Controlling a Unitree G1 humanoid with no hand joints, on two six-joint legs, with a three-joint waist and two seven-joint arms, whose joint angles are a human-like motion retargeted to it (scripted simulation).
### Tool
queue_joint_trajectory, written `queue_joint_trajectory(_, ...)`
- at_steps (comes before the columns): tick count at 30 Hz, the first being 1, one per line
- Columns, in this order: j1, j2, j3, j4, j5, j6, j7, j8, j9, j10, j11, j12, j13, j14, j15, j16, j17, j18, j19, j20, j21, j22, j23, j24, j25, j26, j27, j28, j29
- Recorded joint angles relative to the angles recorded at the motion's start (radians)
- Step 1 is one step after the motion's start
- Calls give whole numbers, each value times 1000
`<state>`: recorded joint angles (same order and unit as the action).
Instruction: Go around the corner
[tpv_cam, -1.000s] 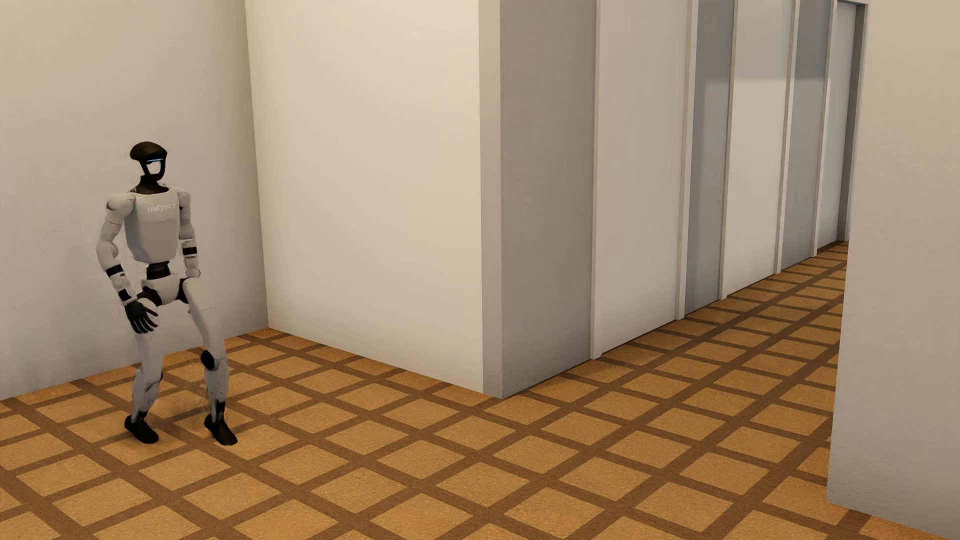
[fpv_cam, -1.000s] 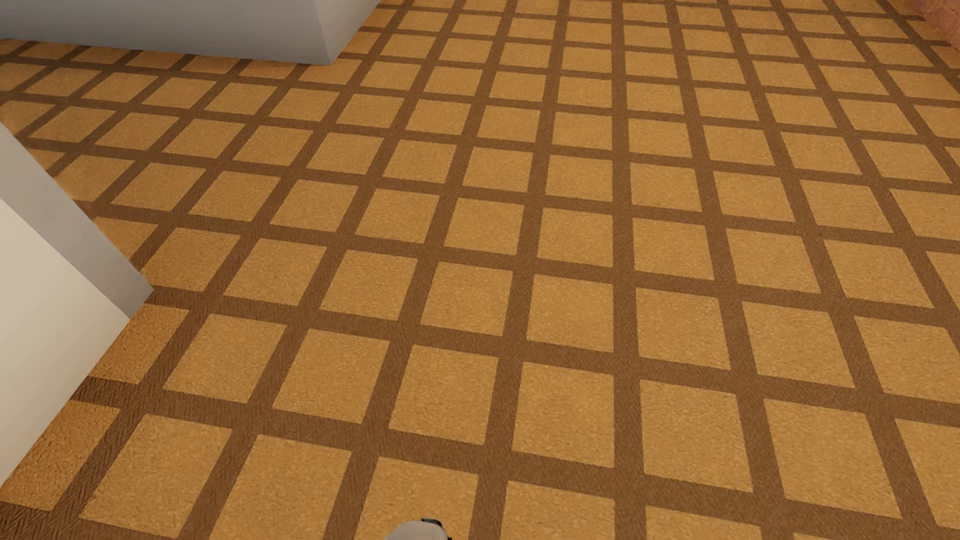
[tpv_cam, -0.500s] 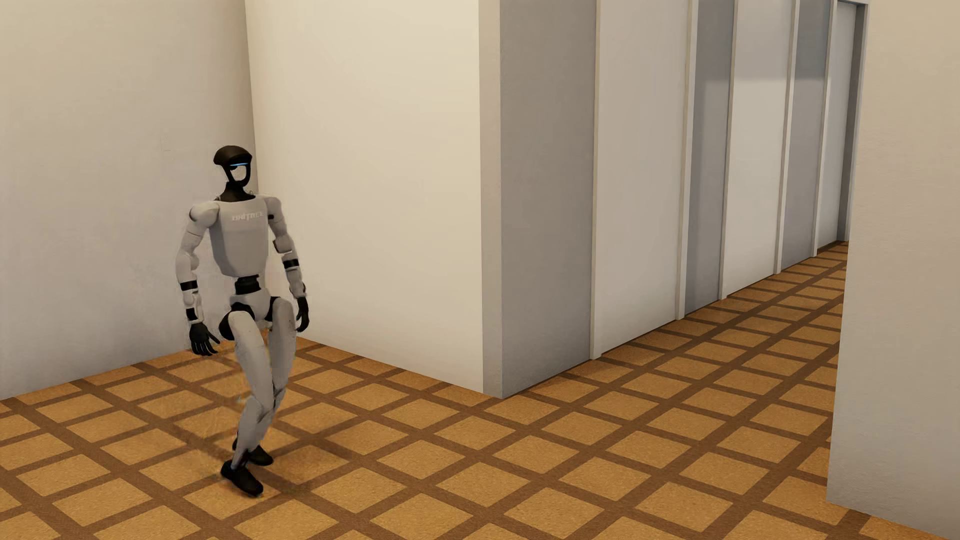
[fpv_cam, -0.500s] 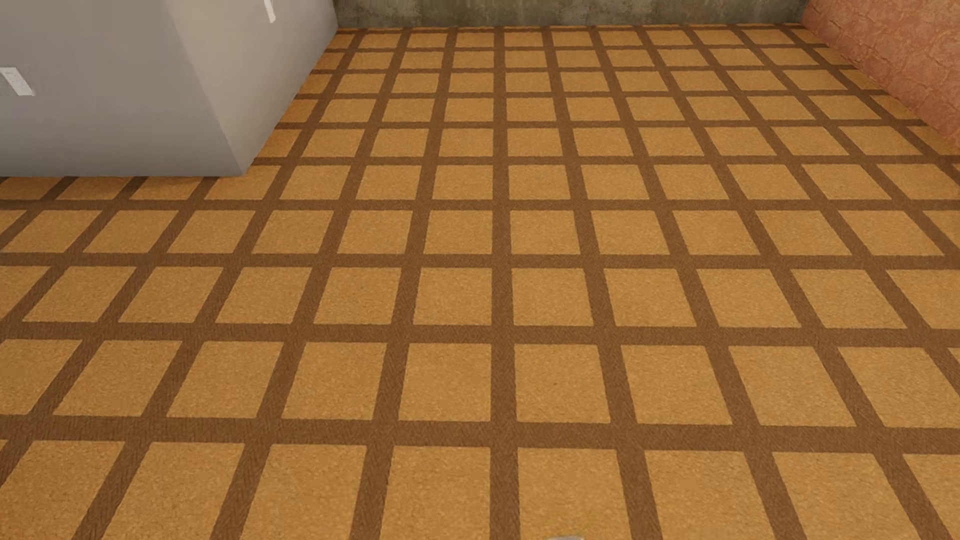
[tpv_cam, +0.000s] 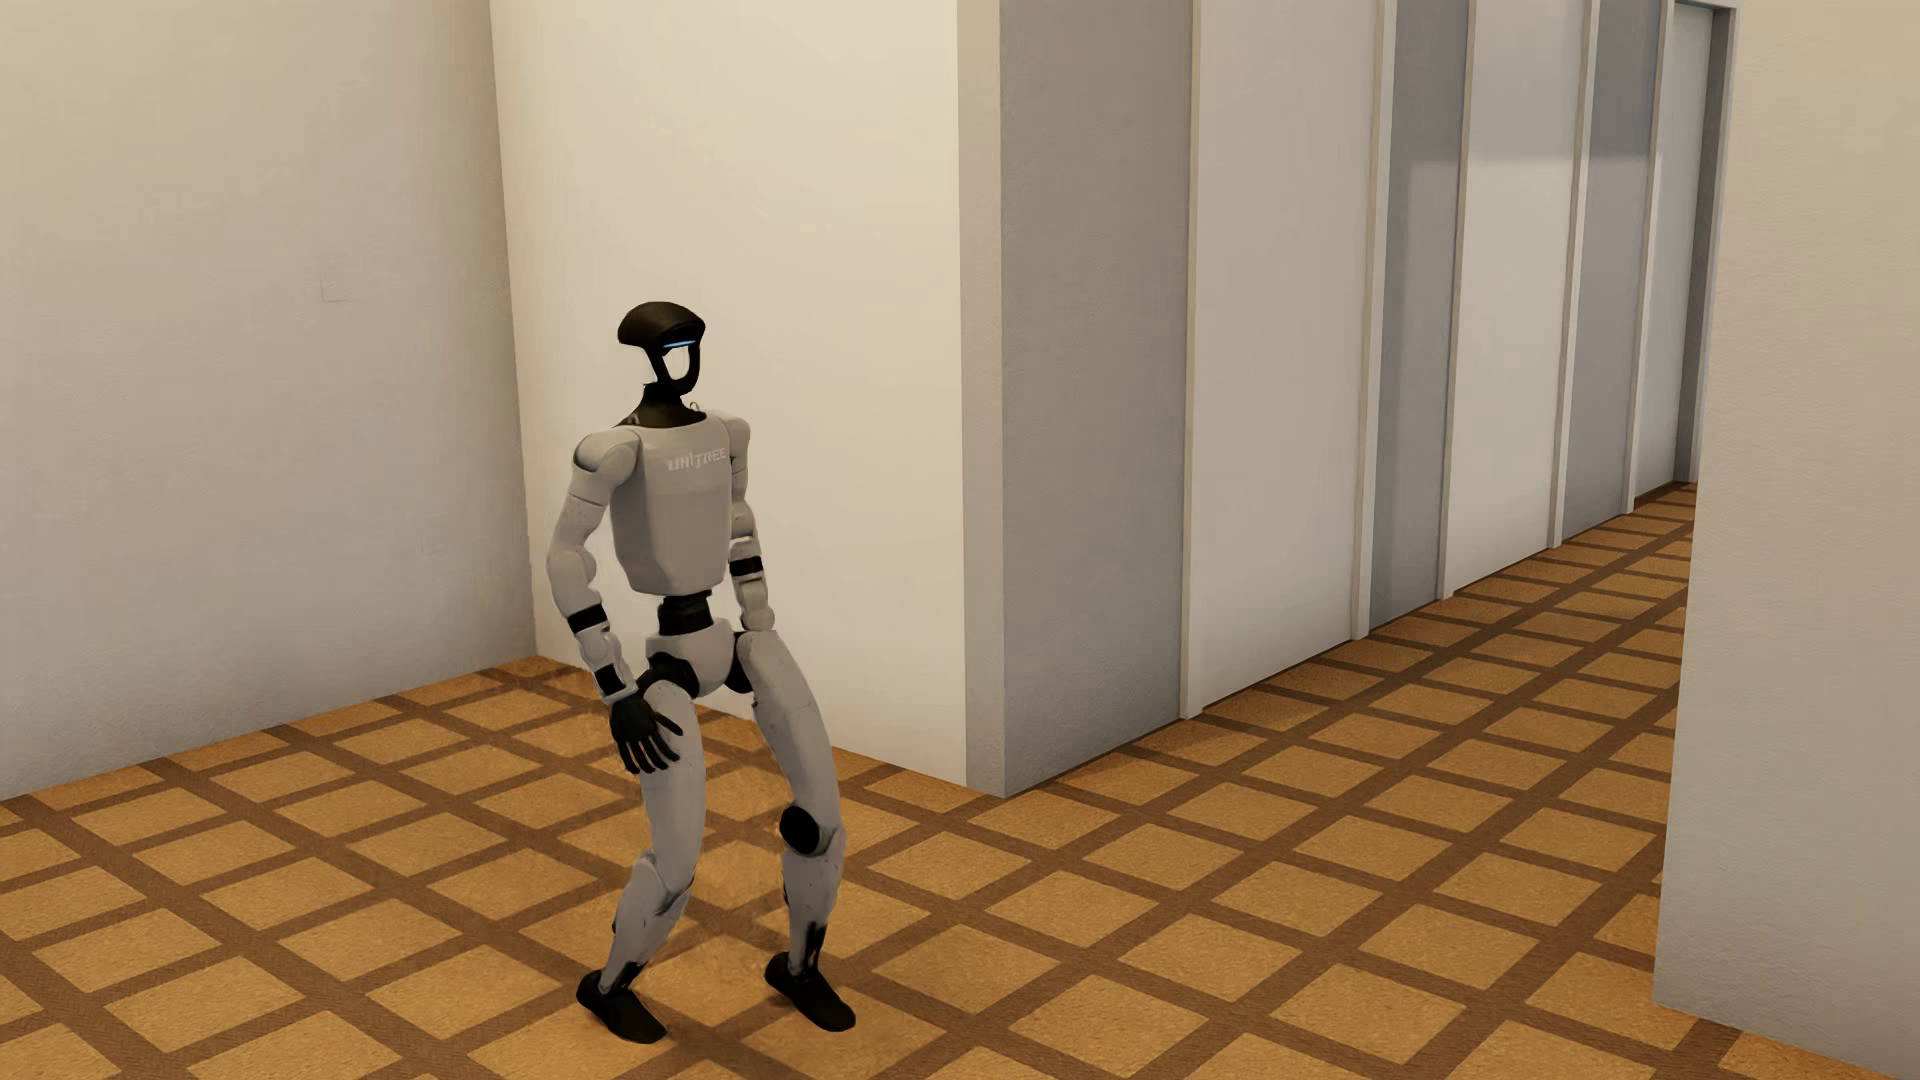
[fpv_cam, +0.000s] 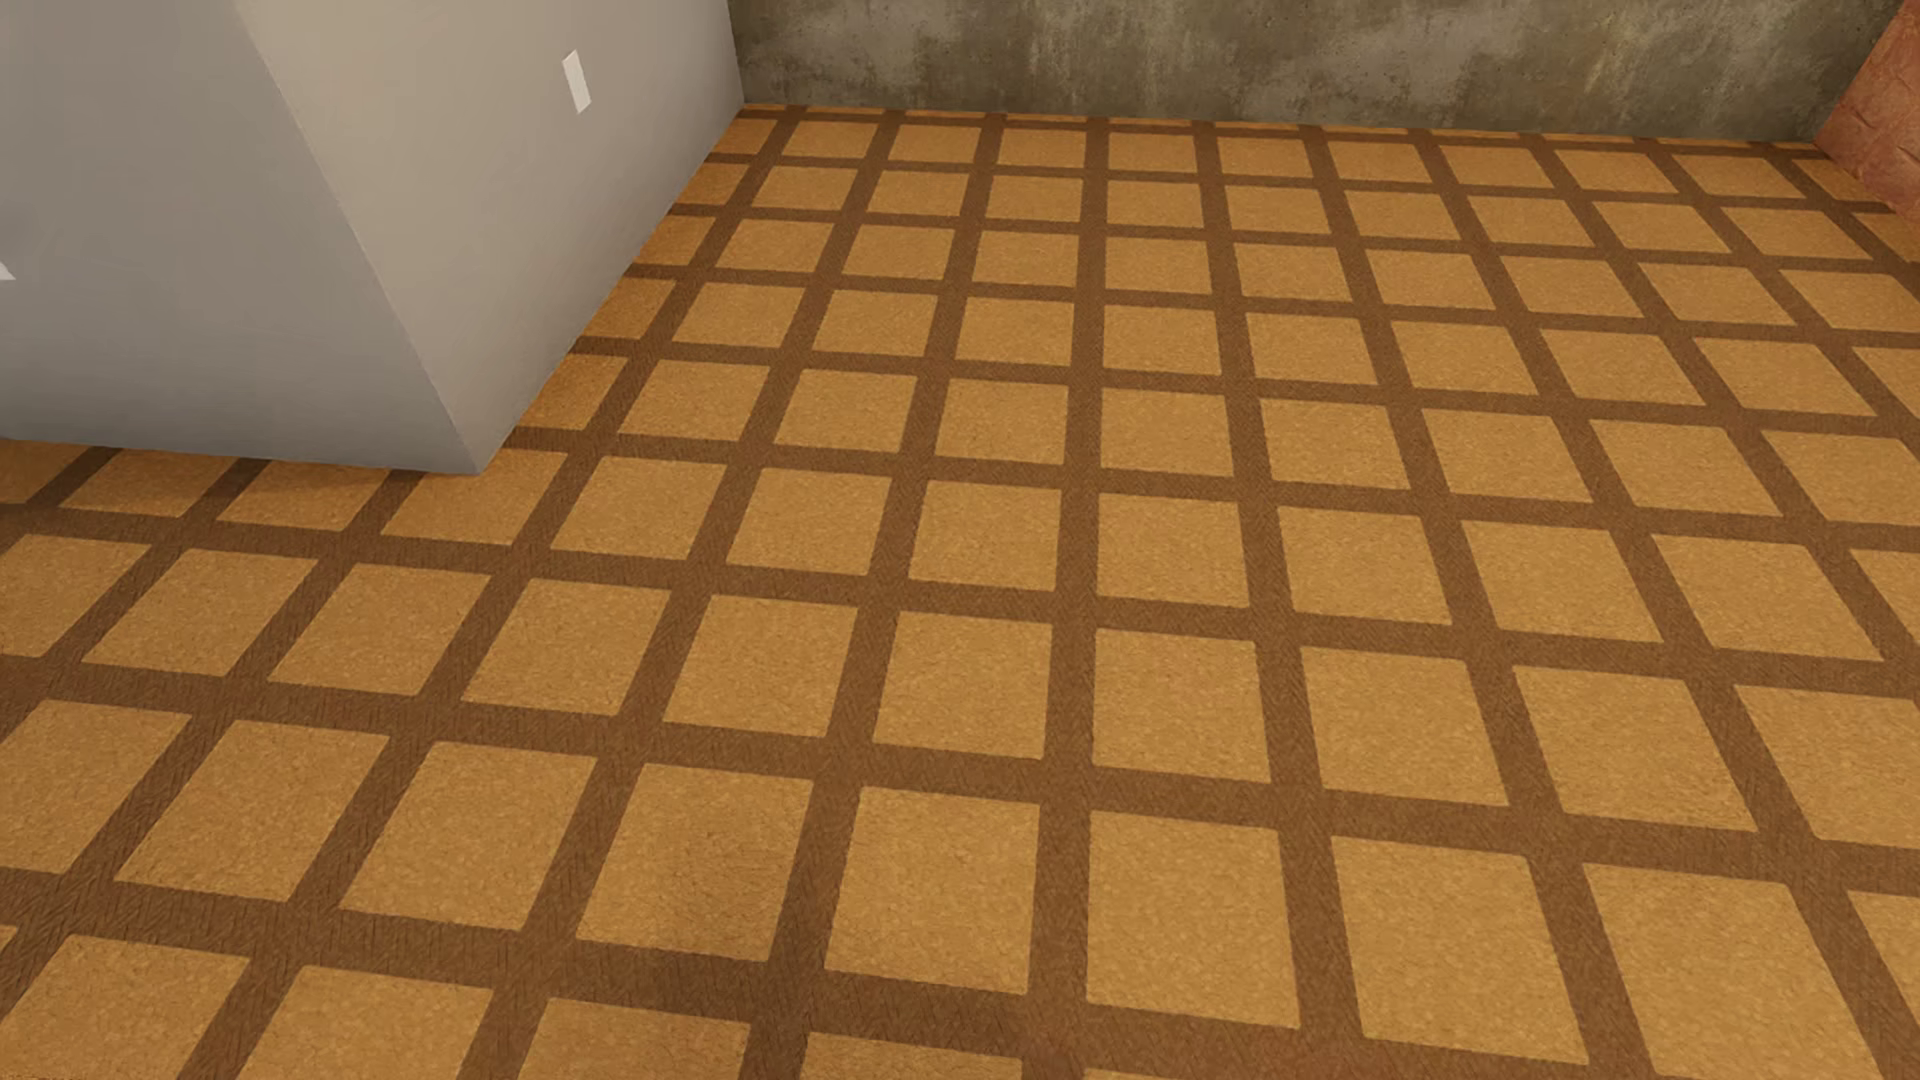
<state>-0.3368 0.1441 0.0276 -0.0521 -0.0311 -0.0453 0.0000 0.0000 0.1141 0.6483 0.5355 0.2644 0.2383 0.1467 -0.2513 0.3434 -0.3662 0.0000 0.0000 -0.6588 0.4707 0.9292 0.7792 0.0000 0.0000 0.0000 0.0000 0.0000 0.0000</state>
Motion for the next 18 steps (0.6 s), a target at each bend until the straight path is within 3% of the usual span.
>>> queue_joint_trajectory(1,3,61,15,-8,19,12,0,0,-18,-129,-30,17,-12,-351,-42,6,-12,0,0,-29,-34,4,-36,0,0,0,0,0,0)
queue_joint_trajectory(2,-19,96,25,0,25,19,0,0,-43,-485,-31,40,-17,-68,-100,17,-27,0,0,-52,-64,5,-62,0,0,0,0,0,0)
queue_joint_trajectory(3,-39,126,37,0,40,26,0,0,-51,-513,-27,60,-22,-30,-136,22,-33,0,0,-73,-91,15,-62,0,0,0,0,0,0)
queue_joint_trajectory(4,-72,155,54,-17,35,13,0,0,-42,-153,2,69,-14,-375,-142,25,-27,0,0,-90,-126,28,-53,0,0,0,0,0,0)
queue_joint_trajectory(5,-76,171,58,-52,24,-3,0,0,-42,-119,69,80,1,-259,-99,29,-18,0,0,-91,-159,38,-26,0,0,0,0,0,0)
queue_joint_trajectory(6,-75,118,52,-106,-29,-46,0,0,-47,-117,239,90,14,-90,43,32,1,0,0,-78,-170,50,6,0,0,0,0,0,0)
queue_joint_trajectory(7,-54,62,33,-147,-72,-65,0,0,-26,-46,469,95,38,24,229,37,16,0,0,-86,-161,67,52,0,0,0,0,0,0)
queue_joint_trajectory(8,-20,-53,14,-179,-100,-72,0,0,-14,-13,695,87,55,47,216,41,21,0,0,-69,-154,60,75,0,0,0,0,0,0)
queue_joint_trajectory(9,62,-158,12,-194,-116,-70,0,0,18,-26,803,79,63,32,103,48,23,0,0,-41,-133,33,94,0,0,0,0,0,0)
queue_joint_trajectory(10,126,-256,-35,-186,-106,-43,0,0,22,-46,766,60,67,-21,60,45,23,0,0,-14,-108,17,124,0,0,0,0,0,0)
queue_joint_trajectory(12,248,-357,-149,-181,-94,16,0,0,28,-71,432,19,101,-148,29,61,3,0,0,-4,-96,-69,130,0,0,0,0,0,0)
queue_joint_trajectory(13,303,-381,-174,-176,-100,38,0,0,18,-97,216,-3,132,-212,73,60,-4,0,0,25,-116,-94,126,0,0,0,0,0,0)
queue_joint_trajectory(15,358,-442,-202,-160,-122,67,0,0,-17,-92,-24,-39,179,-340,594,82,-3,0,0,95,-116,-160,133,0,0,0,0,0,0)
queue_joint_trajectory(16,407,-458,-221,-159,-148,61,0,0,-22,-74,8,-51,205,-410,666,98,-1,0,0,117,-109,-187,135,0,0,0,0,0,0)
queue_joint_trajectory(17,465,-431,-245,-159,-158,61,0,0,-8,-34,97,-57,228,-445,542,108,-1,0,0,124,-120,-210,131,0,0,0,0,0,0)
queue_joint_trajectory(18,447,-412,-269,-142,-132,82,0,0,-8,49,133,-63,214,-401,388,102,-4,0,0,141,-91,-215,153,0,0,0,0,0,0)
